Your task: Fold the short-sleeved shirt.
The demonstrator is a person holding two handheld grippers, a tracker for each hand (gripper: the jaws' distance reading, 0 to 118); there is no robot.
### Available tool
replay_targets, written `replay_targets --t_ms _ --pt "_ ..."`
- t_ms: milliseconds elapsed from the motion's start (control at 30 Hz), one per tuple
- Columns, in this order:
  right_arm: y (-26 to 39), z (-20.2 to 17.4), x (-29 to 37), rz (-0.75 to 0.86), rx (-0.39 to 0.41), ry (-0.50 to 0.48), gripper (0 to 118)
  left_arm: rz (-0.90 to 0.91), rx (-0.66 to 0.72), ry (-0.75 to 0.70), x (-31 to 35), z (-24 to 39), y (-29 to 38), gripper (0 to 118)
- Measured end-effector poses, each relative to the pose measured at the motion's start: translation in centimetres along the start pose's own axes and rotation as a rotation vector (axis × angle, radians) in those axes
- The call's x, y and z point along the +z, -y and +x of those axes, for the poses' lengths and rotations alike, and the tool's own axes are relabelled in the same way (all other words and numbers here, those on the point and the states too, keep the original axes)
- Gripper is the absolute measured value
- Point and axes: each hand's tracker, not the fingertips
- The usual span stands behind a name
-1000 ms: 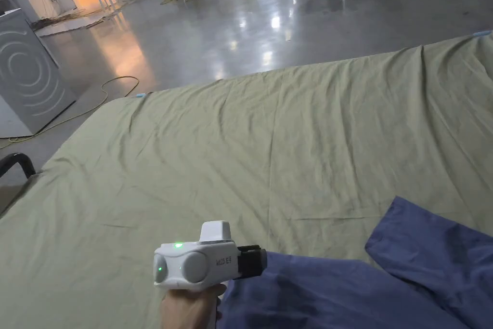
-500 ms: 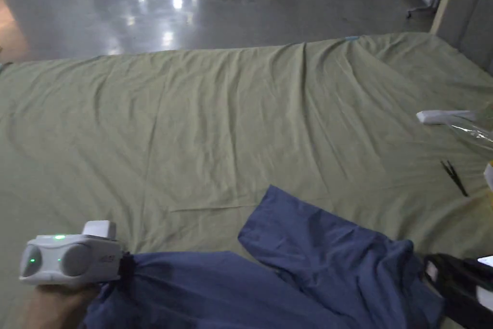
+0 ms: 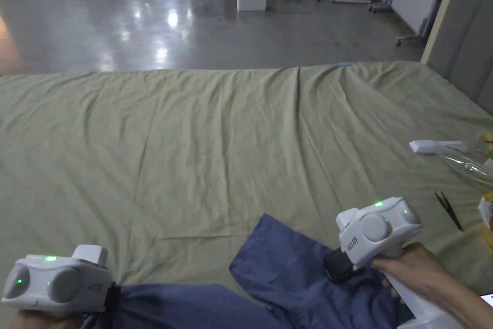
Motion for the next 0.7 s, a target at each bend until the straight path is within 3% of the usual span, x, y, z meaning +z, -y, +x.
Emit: replay_targets --t_ms 67,100,133,200,333,400,467,600,700 --pt "0.6 -0.3 1.4 0.039 0.051 -0.059 64 0.022 -0.029 -0.024 0.0 0.5 0.4 2" --pt "0.8 -0.5 1.9 0.064 0.065 -0.031 43 0.033 -0.053 -0.035 0.1 1.0 0.7 2" --pt "1.1 -0.8 2.3 0.092 0.073 -0.009 3 0.058 -0.098 -0.060 0.4 1.1 0.9 2" --pt "2.0 -0.6 3.3 0.131 0.028 -0.040 3 0.119 -0.132 -0.036 1.9 0.7 1.6 2" --pt "5.5 0.2 9.9 0.376 -0.058 -0.063 3 0.444 0.138 0.157 11.1 -2.3 4.1 2" --pt "7.6 1.0 14.1 0.511 -0.106 -0.053 3 0.535 0.188 0.188 16.0 -3.5 5.2 2" --pt "9.9 1.8 18.6 0.649 -0.184 -0.065 3 0.652 0.116 0.133 21.5 -4.0 6.1 2" --pt "13.5 2.5 26.8 0.907 -0.254 0.019 3 0.841 0.132 0.131 30.4 -5.3 6.7 2" --pt "14.4 2.8 31.6 1.045 -0.342 0.029 3 0.947 0.111 0.123 36.0 -4.7 6.1 2"
